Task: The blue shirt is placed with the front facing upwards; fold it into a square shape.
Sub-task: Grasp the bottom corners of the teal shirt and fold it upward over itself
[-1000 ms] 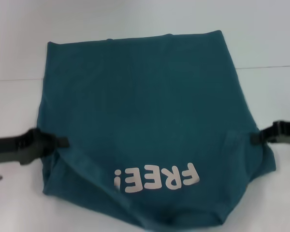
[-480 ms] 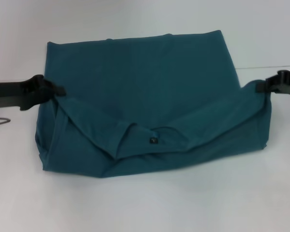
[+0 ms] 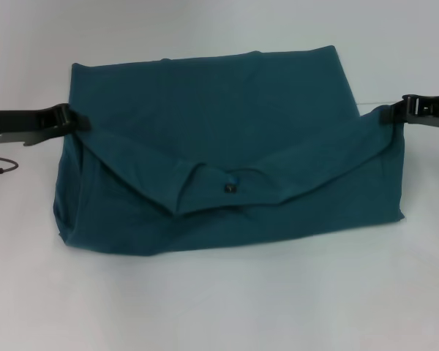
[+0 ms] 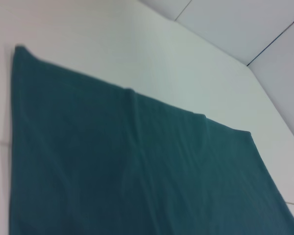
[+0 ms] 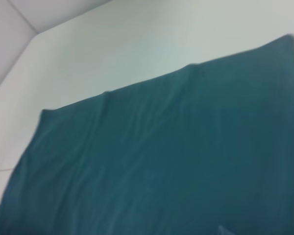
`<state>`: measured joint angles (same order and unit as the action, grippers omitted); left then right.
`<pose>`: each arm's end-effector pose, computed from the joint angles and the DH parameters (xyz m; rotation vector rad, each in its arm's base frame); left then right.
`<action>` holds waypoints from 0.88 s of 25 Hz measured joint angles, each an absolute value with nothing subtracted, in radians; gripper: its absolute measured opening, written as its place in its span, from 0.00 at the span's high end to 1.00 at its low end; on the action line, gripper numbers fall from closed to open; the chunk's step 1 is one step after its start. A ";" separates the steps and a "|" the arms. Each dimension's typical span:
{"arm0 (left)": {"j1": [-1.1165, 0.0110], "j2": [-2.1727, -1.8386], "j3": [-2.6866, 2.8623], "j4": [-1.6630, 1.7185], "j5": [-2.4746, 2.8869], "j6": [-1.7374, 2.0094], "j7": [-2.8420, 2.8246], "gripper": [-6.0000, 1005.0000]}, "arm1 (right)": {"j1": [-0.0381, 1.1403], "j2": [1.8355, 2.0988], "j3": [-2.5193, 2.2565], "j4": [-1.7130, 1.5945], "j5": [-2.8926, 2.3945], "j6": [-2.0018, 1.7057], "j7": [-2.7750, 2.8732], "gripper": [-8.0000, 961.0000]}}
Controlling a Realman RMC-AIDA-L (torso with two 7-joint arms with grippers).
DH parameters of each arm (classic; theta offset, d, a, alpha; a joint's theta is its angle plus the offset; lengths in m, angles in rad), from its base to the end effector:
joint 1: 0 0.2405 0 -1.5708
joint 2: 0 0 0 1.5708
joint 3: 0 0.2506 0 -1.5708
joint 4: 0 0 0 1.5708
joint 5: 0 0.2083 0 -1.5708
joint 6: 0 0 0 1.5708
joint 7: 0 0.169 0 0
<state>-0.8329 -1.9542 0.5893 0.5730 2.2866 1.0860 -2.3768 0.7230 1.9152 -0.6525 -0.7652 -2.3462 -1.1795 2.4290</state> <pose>-0.2401 0.4639 0.0349 -2.0485 -1.5540 -0.5506 0.2713 0.4467 0.0824 -2.0169 1.4749 0.4041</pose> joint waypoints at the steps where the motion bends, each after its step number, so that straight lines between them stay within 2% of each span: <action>1: -0.833 -1.955 0.589 0.573 2.285 1.075 -2.355 0.97 | 0.723 1.916 -0.660 -0.761 -2.346 -1.162 2.429 0.94; 13: -0.863 -1.978 0.684 0.566 2.292 0.941 -2.302 0.97 | 0.765 1.917 -0.740 -0.694 -2.347 -1.026 2.429 0.94; 22: -0.874 -1.983 0.731 0.564 2.294 0.865 -2.306 0.97 | 0.813 1.917 -0.860 -0.611 -2.354 -0.866 2.428 0.94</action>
